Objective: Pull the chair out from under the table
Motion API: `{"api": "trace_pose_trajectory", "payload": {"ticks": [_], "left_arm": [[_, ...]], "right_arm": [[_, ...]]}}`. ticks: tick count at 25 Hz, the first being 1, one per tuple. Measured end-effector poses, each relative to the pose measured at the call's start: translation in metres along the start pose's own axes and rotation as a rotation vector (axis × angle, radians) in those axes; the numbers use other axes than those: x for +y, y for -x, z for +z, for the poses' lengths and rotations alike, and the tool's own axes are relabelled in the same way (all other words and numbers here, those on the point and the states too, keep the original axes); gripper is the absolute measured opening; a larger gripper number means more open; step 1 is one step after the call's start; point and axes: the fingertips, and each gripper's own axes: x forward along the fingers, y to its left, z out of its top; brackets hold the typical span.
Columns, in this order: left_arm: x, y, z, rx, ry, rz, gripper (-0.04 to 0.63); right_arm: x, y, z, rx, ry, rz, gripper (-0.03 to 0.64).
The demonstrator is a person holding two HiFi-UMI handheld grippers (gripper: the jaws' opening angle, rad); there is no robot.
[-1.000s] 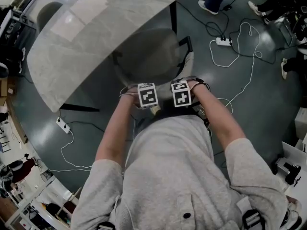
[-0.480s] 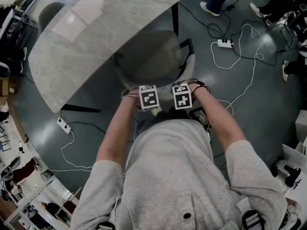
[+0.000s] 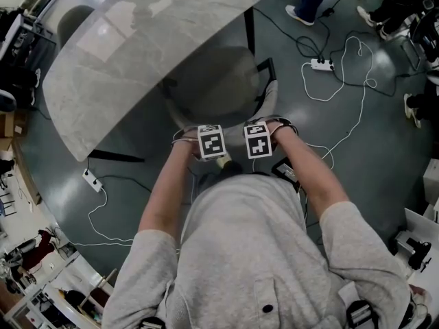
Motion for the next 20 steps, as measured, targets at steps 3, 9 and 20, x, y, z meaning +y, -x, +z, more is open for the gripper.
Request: {"api": "trace_pose_trajectory", "payload": {"ticks": [3,9,20], "left_arm": [[-0.006,-0.004,0.003,-0.005,0.001,-0.006,0.192],[-0.015,-0.007,0.008,-0.012,0.002,-0.003,0.192],[-0.038,-0.019,0.017,-0.022,0.013,-0.001,0.195]], "right_arm": [[0.007,-0.002,-0.001,0.000,0.006,0.001,0.130],[0.016,-0.002,-0.004,0.003,0.007,0.005,0.130],[0.042,-0.007,-0.008,0.003,0.021,0.001,0.130]]}}
